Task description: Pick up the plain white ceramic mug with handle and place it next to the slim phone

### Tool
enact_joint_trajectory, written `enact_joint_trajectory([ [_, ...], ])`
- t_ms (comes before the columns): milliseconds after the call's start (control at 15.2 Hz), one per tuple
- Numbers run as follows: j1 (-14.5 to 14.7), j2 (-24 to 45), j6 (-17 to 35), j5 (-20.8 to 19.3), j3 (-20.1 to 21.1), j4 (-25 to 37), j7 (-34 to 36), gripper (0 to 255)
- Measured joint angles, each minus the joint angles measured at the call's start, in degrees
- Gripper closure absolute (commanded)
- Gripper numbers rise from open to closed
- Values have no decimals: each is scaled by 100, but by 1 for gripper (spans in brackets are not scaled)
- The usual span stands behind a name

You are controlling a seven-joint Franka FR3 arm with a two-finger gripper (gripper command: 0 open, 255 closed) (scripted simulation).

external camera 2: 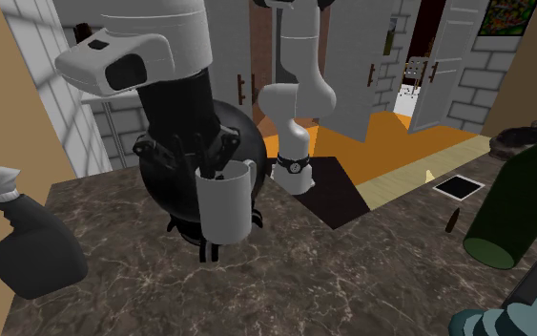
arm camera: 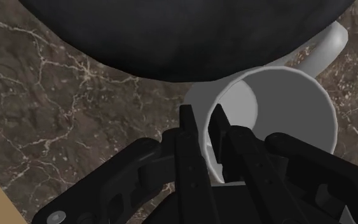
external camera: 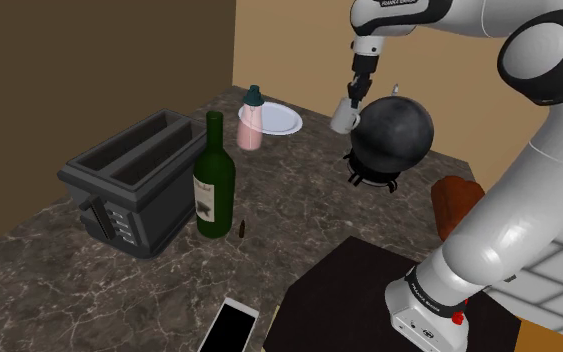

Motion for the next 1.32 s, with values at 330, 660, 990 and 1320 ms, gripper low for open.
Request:
enact_joint_trajectory([
  [330, -9, -11, -390, -3, -5, 378, -30, 255],
  [660, 60, -196, -599, -27, 42, 402, 91, 255],
  [990, 353, -945, -432, -52, 310, -524, 665, 255],
  [1320, 620, -1639, -430, 22, 635, -1245, 1257, 255],
])
